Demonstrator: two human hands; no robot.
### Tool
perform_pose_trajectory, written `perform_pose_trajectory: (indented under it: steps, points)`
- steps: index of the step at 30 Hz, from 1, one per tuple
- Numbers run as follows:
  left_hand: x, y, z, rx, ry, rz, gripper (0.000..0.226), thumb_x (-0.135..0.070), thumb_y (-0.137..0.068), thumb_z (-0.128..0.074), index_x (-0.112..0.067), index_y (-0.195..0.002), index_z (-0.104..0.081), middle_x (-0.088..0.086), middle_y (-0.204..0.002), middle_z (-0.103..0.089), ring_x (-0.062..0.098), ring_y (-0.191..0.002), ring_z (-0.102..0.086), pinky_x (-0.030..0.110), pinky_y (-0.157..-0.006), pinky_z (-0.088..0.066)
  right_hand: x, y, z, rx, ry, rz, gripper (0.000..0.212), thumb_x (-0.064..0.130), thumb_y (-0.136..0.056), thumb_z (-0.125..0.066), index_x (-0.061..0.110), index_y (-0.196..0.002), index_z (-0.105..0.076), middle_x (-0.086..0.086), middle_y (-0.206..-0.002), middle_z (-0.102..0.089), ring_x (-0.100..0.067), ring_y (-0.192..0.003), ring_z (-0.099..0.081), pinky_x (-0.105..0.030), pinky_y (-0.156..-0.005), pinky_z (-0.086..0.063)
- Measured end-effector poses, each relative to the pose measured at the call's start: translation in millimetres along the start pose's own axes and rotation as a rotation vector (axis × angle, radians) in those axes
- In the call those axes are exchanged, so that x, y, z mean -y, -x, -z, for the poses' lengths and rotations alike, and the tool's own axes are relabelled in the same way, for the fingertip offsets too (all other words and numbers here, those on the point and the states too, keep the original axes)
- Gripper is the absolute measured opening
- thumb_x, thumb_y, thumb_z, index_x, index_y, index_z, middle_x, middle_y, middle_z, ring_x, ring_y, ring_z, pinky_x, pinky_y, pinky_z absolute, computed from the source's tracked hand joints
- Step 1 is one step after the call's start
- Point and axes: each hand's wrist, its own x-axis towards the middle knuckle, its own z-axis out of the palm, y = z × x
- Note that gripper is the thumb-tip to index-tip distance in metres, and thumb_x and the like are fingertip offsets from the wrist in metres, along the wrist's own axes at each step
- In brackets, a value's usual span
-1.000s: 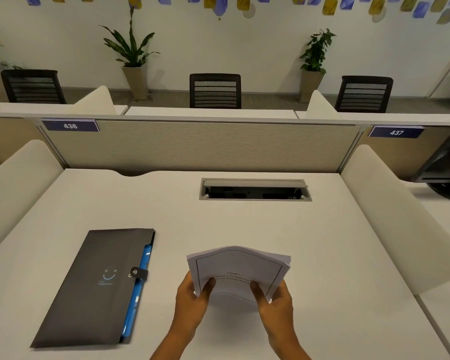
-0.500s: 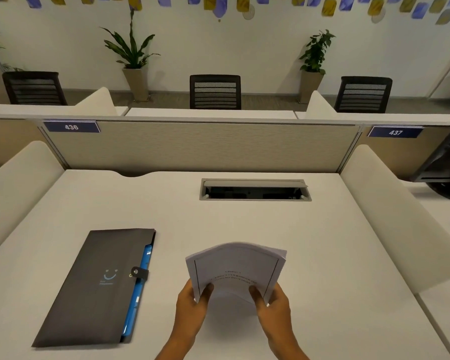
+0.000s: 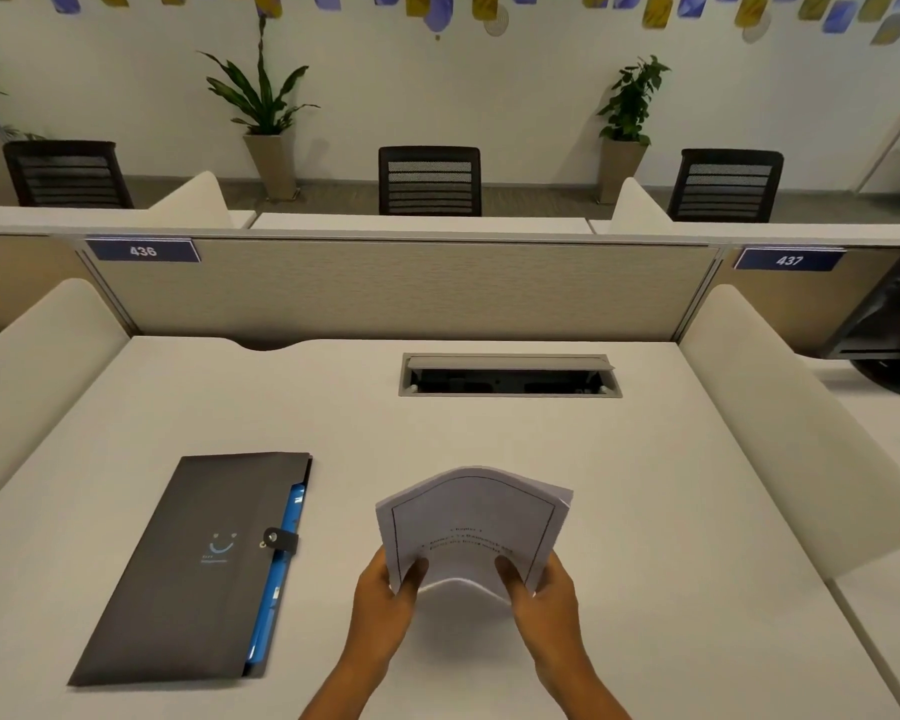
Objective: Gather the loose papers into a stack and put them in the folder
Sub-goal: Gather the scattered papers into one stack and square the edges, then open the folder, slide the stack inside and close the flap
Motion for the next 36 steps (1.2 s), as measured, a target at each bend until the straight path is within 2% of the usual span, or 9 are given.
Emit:
perform_pose_trajectory:
  steps: [4, 7, 11, 15, 18, 21, 28, 33, 36]
  points:
    - [16.2, 0.3, 15.7, 0.034, -0.109, -0.025, 0.032, -0.022, -0.097, -0.068, -0.046, -0.114, -0.056, -0.025, -0.113, -0.064, 0.013, -0.108, -0.065, 0.034, -0.098, -0.053, -13.4, 1.9, 5.6, -0.002, 0.028, -0.023, 0.028, 0.029, -0.099, -0.074, 0.052, -0.112, -0.066, 0.034, -0.104, -0.076, 0.004, -0.101, -0.072, -0.007, -0.074, -0.056]
    - [28.4, -8.6, 40.9, 0.002, -0.221, -0.073, 0.032, -0.017, -0.094, -0.072, -0.031, -0.119, -0.06, -0.012, -0.119, -0.068, 0.012, -0.112, -0.065, 0.041, -0.106, -0.052, -17.1, 0.0, 12.3, -0.032, 0.011, -0.055, 0.022, 0.031, -0.099, -0.074, 0.049, -0.109, -0.068, 0.034, -0.103, -0.077, 0.009, -0.097, -0.072, -0.006, -0.069, -0.058]
    - [43.7, -24.8, 86.8, -0.299, -0.57, -0.142, 0.027, -0.014, -0.09, -0.075, -0.022, -0.114, -0.068, -0.002, -0.117, -0.07, 0.028, -0.117, -0.06, 0.051, -0.097, -0.051, -23.6, -5.0, 20.8, -0.089, 0.001, -0.101, 0.022, 0.032, -0.1, -0.073, 0.046, -0.116, -0.065, 0.028, -0.101, -0.076, 0.001, -0.092, -0.074, -0.009, -0.063, -0.059]
    - [51.3, -39.3, 131.8, -0.428, -0.903, -0.096, 0.04, -0.02, -0.075, -0.087, -0.018, -0.107, -0.063, 0.006, -0.109, -0.066, 0.035, -0.104, -0.062, 0.056, -0.083, -0.051, -39.4, -6.0, 26.5, -0.121, 0.006, -0.134, 0.025, 0.028, -0.101, -0.071, 0.036, -0.124, -0.069, 0.024, -0.105, -0.076, -0.002, -0.097, -0.074, -0.028, -0.085, -0.061]
    - [60.1, -48.5, 150.5, -0.405, -1.008, 0.002, 0.065, -0.025, -0.068, -0.09, -0.012, -0.124, -0.06, 0.018, -0.133, -0.059, 0.043, -0.122, -0.055, 0.063, -0.095, -0.046, -50.2, -6.8, 30.2, -0.135, -0.004, -0.182, 0.031, 0.022, -0.102, -0.071, 0.024, -0.133, -0.07, 0.007, -0.117, -0.077, -0.021, -0.109, -0.073, -0.046, -0.105, -0.057]
    - [69.4, -55.6, 159.7, -0.353, -1.075, 0.027, 0.083, -0.032, -0.068, -0.089, -0.005, -0.138, -0.052, 0.025, -0.148, -0.049, 0.047, -0.138, -0.044, 0.065, -0.106, -0.04, -54.0, -4.1, 33.7, -0.151, -0.024, -0.21, 0.036, 0.02, -0.102, -0.071, 0.019, -0.138, -0.067, 0.001, -0.12, -0.075, -0.024, -0.11, -0.07, -0.041, -0.106, -0.052]
    - [70.8, -67.3, 165.8, -0.29, -1.109, 0.042, 0.079, -0.034, -0.089, -0.068, -0.003, -0.154, -0.036, 0.022, -0.16, -0.039, 0.042, -0.149, -0.035, 0.063, -0.114, -0.037, -53.5, 0.5, 42.6, -0.159, -0.039, -0.236, 0.04, 0.019, -0.101, -0.072, 0.015, -0.141, -0.065, 0.0, -0.125, -0.073, -0.027, -0.118, -0.066, -0.041, -0.112, -0.048]
    - [66.7, -66.8, 170.5, -0.235, -1.113, -0.024, 0.049, -0.018, -0.101, -0.047, 0.002, -0.146, -0.046, 0.025, -0.137, -0.061, 0.042, -0.115, -0.066, 0.054, -0.088, -0.058, -42.1, 5.9, 48.5, -0.125, -0.075, -0.267, 0.035, 0.019, -0.1, -0.073, 0.021, -0.135, -0.068, 0.016, -0.114, -0.076, -0.005, -0.104, -0.069, -0.035, -0.103, -0.049]
    - [50.5, -66.5, 176.1, -0.292, -1.04, -0.026, 0.043, -0.008, -0.098, -0.05, -0.002, -0.141, -0.049, 0.018, -0.108, -0.072, 0.034, -0.084, -0.07, 0.041, -0.064, -0.054, -32.4, 7.6, 52.0, -0.107, -0.106, -0.275, 0.023, 0.019, -0.1, -0.073, 0.03, -0.12, -0.074, 0.02, -0.104, -0.082, -0.003, -0.093, -0.078, -0.031, -0.087, -0.058]
